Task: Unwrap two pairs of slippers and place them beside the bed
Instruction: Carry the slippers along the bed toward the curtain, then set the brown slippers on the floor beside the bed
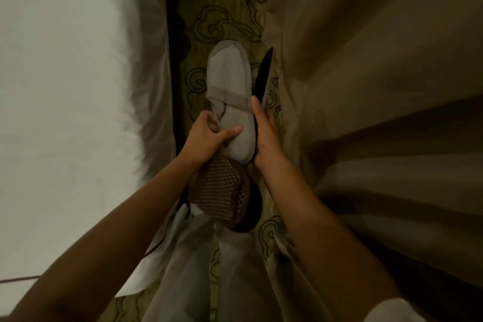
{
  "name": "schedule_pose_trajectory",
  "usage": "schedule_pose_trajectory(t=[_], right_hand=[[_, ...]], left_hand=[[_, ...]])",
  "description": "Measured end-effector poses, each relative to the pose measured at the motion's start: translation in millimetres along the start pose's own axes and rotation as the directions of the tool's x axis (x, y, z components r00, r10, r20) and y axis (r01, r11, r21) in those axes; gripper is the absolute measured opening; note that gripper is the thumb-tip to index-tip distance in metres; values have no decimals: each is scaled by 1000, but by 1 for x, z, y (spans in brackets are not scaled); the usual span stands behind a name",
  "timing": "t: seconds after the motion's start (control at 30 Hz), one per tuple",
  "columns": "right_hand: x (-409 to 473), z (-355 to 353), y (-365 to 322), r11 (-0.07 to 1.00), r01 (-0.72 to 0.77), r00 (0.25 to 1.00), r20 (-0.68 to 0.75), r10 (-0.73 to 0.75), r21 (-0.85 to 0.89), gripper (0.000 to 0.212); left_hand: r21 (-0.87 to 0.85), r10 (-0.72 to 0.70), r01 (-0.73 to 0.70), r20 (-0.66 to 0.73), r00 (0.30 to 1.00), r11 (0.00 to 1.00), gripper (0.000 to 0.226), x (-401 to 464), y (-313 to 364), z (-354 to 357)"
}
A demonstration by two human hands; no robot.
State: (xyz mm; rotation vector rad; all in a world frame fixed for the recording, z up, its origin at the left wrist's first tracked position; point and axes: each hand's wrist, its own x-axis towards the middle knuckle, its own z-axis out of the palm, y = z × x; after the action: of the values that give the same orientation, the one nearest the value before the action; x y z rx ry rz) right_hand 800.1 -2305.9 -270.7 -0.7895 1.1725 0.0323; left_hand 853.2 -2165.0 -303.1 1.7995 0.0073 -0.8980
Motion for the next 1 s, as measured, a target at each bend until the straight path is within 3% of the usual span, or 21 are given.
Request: schedule_pose_trajectory(t=[0.07,0.13,0.23,0.3,0.43,0.5,0.73,0.87,1.0], right_hand=[[22,7,-10,997,73,990,-122,-72,0,88],[41,11,-15,988,114,966,-220,-136,-108,103],[78,5,-2,934,-74,957,-290,-33,-350,112],[95,-6,12,853,-194,954,-297,47,-484,101],[95,-16,60,716,-281,959,-207,191,-639,75],[82,-19,74,687,-347,938,-213,275,-639,67],[26,14,57,837,-328,938,-45,343,-439,40],[-17,29,29,899,-290,948,29,316,-330,43],[-74,27,14,902,-144,953,189,237,-407,54]], left_hand=[[-53,-17,14,-72,997,999,57,25,5,4],[-16,-84,82,-163,983,996,64,43,7,-2],[80,-187,222,-313,931,972,69,53,-21,-28],[100,-182,226,-329,927,969,66,47,-42,-34],[178,-177,230,-271,946,957,51,30,-68,-38],[193,-190,252,-292,938,948,44,23,-78,-33],[97,-253,307,-363,897,947,33,-4,-59,-52],[104,-209,269,-395,895,957,33,-19,-26,-72],[83,-193,246,-406,893,966,27,-52,11,-91]])
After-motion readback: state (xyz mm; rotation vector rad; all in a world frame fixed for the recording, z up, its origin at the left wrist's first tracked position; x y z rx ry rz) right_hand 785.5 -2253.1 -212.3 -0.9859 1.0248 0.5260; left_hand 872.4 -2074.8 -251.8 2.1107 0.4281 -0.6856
